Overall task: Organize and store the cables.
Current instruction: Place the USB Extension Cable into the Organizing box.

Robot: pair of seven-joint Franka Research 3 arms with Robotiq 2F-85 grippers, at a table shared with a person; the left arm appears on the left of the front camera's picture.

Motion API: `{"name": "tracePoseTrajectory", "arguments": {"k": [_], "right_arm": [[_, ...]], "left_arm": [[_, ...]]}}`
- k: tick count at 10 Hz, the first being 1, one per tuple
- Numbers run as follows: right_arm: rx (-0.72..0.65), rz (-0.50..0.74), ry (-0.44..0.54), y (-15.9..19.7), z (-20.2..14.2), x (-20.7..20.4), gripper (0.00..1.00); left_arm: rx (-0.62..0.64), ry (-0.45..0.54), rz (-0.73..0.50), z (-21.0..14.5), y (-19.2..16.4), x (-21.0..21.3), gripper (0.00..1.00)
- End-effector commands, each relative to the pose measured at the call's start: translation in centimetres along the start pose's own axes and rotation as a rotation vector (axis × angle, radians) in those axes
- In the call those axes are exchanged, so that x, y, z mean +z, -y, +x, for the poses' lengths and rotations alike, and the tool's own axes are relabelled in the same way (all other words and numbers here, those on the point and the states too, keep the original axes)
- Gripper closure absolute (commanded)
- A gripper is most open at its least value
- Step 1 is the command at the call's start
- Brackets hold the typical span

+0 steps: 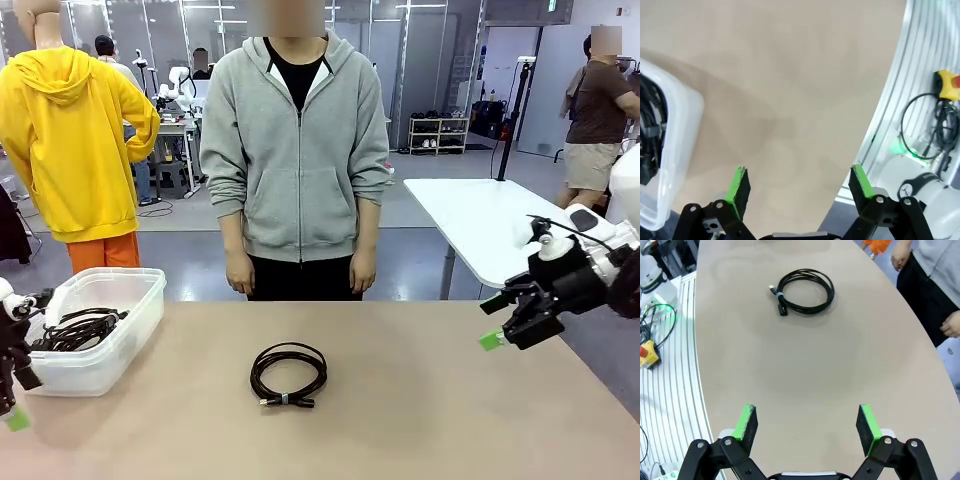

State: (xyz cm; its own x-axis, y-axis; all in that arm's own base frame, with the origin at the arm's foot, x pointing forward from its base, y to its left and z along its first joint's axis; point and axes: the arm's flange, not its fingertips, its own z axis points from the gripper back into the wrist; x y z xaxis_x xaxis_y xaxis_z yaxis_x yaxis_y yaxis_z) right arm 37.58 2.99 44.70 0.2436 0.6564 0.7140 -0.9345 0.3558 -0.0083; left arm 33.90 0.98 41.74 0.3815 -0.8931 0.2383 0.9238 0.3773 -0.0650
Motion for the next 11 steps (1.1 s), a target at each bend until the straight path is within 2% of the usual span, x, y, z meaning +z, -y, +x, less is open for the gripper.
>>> {"name": "tracePoseTrajectory", "arguments": {"k": [1,5,6,7,9,11], "right_arm": [[-0.011,-0.006,-0.010,0.0,1.0,-0.8,0.00],[0.018,0.010,-0.017,-0.5,0.8,-0.8,0.00],[-0.013,0.102,0.048,0.3,-1.6,1.0,0.00],[-0.054,0.143,0.093,1.0,-4.4,2.9,0.00],[-0.052,0.180,0.185,1.3,-9.2,6.4,0.00],[-0.020,0.185,0.299,0.6,-12.9,8.0,0.00]], "left_arm": [[-0.002,-0.010,-0.004,-0.7,0.2,0.6,0.00],[0.017,0.001,0.003,-0.6,0.0,0.4,0.00],[-0.127,0.055,0.043,1.3,1.2,0.7,0.00],[-0.244,0.077,0.065,4.4,2.5,0.8,0.00],[-0.380,0.048,0.104,10.4,4.9,2.1,0.00],[-0.509,-0.031,0.082,16.8,6.4,1.9,0.00]]}}
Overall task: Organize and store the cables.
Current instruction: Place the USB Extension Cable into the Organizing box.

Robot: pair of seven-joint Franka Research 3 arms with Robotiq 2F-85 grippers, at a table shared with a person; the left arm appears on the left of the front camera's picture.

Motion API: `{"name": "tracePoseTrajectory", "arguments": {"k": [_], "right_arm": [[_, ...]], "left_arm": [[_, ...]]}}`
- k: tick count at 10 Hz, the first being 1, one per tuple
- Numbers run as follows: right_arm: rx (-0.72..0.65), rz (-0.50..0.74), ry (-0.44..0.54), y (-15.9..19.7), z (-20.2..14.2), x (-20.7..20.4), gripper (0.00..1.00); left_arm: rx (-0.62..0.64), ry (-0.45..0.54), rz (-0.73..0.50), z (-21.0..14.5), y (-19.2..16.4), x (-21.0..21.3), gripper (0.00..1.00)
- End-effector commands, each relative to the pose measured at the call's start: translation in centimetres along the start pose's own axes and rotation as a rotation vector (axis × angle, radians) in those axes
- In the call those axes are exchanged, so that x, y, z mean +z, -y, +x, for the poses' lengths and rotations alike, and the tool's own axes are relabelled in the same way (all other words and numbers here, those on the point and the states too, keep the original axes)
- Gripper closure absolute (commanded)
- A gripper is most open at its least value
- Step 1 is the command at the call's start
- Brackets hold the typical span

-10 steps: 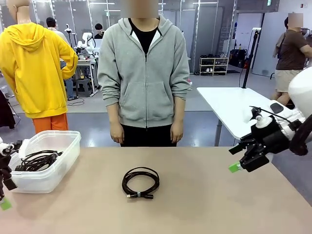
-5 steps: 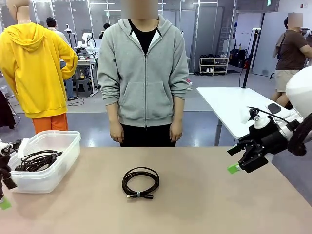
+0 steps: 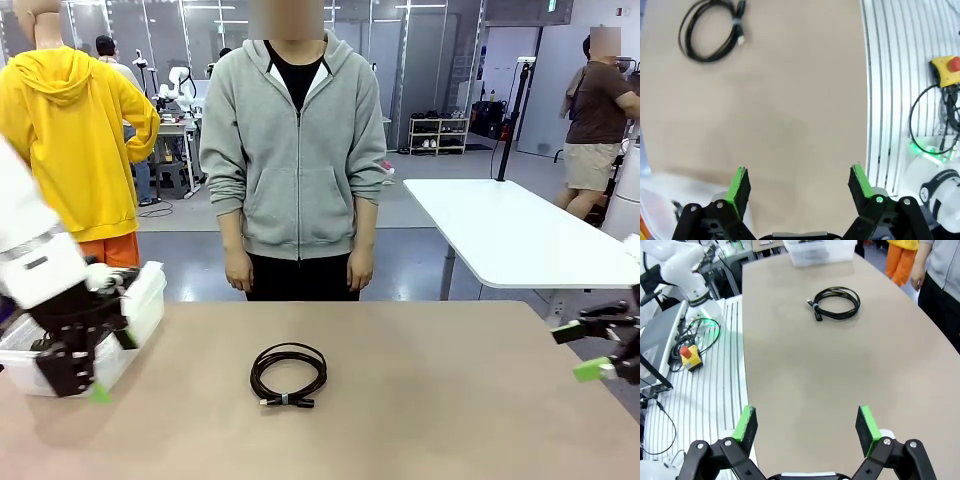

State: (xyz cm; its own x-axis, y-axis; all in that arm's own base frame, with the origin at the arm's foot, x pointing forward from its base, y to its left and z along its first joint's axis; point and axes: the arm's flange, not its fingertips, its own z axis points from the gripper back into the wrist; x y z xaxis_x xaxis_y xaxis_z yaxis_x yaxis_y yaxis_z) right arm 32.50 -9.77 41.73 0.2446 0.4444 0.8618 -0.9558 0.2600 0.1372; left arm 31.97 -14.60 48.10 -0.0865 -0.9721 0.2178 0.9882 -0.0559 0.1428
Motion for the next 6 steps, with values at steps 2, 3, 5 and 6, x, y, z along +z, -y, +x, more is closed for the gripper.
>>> {"name": "tracePoseTrajectory", "arguments": {"k": [2,3,5,6], "right_arm": [[0.064,0.025,0.154,-0.5,-3.7,2.3,0.00],[0.065,0.009,0.159,-0.7,-4.4,2.4,0.00],[0.099,0.025,0.179,-1.4,-5.0,1.7,0.00],[0.094,0.019,0.177,-1.8,-5.0,1.7,0.00]], "left_arm": [[-0.118,-0.087,-0.068,8.0,-6.1,-3.1,0.00],[-0.092,-0.173,-0.082,11.0,-7.6,-4.7,0.00],[-0.054,-0.157,-0.112,15.4,-9.3,-7.3,0.00],[-0.011,-0.144,-0.124,16.3,-9.7,-8.5,0.00]]}}
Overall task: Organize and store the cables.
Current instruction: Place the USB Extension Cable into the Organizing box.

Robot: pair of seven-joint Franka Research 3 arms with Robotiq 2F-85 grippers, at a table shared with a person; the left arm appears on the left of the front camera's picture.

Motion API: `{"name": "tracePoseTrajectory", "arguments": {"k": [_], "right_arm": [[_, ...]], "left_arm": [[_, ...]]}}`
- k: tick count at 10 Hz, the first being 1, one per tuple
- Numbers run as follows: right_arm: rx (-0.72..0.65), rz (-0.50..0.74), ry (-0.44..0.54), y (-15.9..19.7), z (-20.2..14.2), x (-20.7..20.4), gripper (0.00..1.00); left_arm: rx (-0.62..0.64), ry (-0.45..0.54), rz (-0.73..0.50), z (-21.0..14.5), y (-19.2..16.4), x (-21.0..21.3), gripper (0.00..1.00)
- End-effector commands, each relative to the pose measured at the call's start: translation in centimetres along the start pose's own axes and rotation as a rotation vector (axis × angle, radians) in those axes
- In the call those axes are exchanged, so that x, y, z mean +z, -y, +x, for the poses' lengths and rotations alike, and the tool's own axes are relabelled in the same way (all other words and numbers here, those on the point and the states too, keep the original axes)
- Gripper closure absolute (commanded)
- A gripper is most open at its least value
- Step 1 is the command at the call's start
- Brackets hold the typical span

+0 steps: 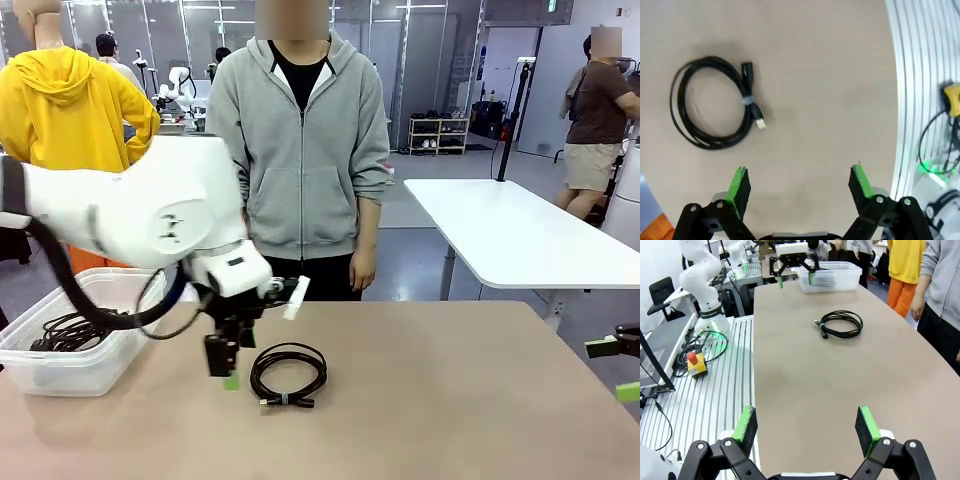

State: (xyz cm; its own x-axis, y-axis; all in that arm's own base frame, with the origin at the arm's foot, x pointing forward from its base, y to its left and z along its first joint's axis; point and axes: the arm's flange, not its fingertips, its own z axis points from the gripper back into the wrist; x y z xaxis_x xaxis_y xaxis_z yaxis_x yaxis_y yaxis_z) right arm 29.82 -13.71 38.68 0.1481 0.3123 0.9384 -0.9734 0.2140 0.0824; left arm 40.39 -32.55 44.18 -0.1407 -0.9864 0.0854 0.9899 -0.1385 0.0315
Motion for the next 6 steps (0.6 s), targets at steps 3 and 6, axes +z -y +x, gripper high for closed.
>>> {"name": "tracePoseTrajectory", "arguments": {"k": [3,6], "right_arm": [[0.001,-0.004,-0.001,0.02,0.03,0.04,0.00],[0.001,-0.004,-0.001,0.02,0.03,0.04,0.00]], "left_arm": [[0.037,0.004,-0.009,0.67,-1.00,-0.56,0.00],[0.037,0.004,-0.009,0.67,-1.00,-0.56,0.00]]}}
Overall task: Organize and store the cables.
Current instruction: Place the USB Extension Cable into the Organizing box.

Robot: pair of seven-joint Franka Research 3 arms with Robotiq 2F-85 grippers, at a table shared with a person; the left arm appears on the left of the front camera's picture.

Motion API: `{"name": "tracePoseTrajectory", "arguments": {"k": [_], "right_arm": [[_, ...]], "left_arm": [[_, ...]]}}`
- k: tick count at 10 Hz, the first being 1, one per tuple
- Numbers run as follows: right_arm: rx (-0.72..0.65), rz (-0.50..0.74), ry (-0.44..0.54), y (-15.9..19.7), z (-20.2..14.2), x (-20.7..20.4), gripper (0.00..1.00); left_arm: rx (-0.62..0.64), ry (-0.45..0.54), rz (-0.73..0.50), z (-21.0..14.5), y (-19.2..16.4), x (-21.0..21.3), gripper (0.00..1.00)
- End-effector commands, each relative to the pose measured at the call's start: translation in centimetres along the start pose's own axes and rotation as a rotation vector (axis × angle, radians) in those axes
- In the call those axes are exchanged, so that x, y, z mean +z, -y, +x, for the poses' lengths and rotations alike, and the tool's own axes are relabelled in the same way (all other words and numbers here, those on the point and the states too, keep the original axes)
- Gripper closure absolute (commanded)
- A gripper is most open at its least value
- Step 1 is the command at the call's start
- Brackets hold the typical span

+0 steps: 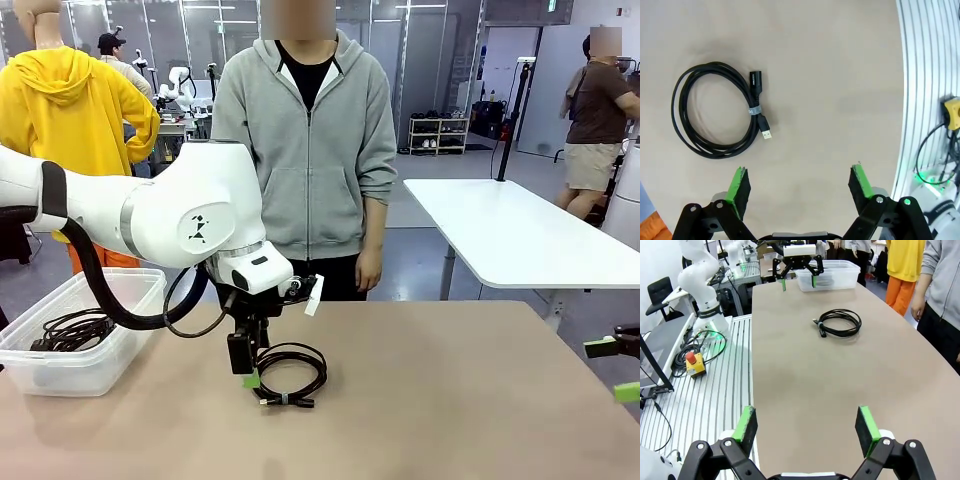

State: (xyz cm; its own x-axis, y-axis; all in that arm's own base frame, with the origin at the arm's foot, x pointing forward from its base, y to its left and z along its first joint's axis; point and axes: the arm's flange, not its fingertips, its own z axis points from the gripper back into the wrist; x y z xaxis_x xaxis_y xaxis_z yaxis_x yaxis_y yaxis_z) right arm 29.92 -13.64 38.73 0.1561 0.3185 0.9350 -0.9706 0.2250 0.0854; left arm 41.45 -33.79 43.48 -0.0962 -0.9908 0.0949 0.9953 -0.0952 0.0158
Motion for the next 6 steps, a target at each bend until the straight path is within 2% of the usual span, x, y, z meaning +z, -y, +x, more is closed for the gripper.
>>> {"name": "tracePoseTrajectory", "arguments": {"k": [1,3,6], "right_arm": [[0.007,0.005,0.007,-0.1,-0.1,0.1,0.00],[0.007,0.005,0.007,-0.1,-0.1,0.1,0.00],[0.007,0.005,0.007,-0.1,-0.1,0.1,0.00]], "left_arm": [[-0.008,-0.004,0.003,-0.4,0.2,0.3,0.00],[-0.001,0.000,0.000,0.1,0.0,0.0,0.00],[0.082,-0.009,-0.018,1.4,-0.7,-2.4,0.00]]}}
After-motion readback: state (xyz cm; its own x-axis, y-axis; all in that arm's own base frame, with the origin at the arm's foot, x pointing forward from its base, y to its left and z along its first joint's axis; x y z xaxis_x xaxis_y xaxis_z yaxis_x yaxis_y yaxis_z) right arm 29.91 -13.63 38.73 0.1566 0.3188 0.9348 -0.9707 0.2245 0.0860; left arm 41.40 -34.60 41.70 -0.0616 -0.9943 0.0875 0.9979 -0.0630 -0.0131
